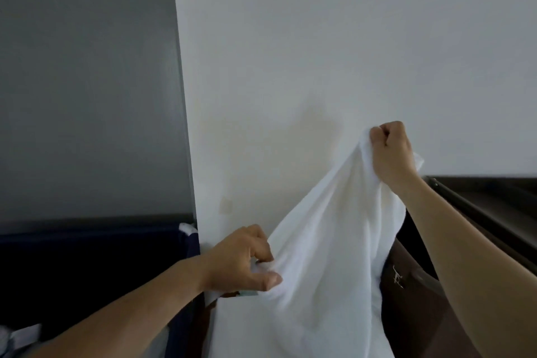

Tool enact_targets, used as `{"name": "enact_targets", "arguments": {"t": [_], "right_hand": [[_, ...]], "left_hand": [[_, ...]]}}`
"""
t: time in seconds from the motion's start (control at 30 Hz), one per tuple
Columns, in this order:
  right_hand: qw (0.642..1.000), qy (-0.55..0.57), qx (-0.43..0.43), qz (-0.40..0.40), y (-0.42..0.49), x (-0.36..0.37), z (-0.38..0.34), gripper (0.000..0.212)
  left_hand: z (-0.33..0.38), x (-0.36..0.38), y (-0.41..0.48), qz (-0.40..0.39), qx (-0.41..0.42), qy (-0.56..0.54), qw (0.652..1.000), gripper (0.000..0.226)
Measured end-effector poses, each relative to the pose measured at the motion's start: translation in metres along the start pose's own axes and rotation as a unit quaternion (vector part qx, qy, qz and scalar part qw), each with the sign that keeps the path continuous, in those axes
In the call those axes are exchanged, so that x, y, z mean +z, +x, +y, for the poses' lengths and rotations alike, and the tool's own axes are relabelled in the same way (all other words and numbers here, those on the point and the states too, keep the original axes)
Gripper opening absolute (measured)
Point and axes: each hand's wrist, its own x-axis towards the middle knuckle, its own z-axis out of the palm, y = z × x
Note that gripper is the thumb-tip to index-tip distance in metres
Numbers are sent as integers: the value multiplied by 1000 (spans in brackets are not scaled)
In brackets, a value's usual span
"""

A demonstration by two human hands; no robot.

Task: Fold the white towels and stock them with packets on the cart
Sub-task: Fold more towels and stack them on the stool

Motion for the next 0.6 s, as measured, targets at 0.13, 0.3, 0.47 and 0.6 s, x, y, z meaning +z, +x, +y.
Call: {"name": "enact_targets", "arguments": {"t": [0.13, 0.3, 0.47, 0.6], "right_hand": [[1000, 3, 21, 22, 1, -15, 11, 16], [999, -27, 34, 12, -6, -18, 16, 16], [999, -34, 20, 7, -13, -18, 17, 16], [999, -33, -11, -1, -15, -17, 5, 14]], "left_hand": [[-26, -13, -2, -27, -47, 89, 995, 52], [-48, -23, 1, 84, -85, 220, 968, 47], [-52, -44, 5, 215, -132, 257, 933, 49], [-58, -65, -3, 276, -169, 233, 917, 48]]}}
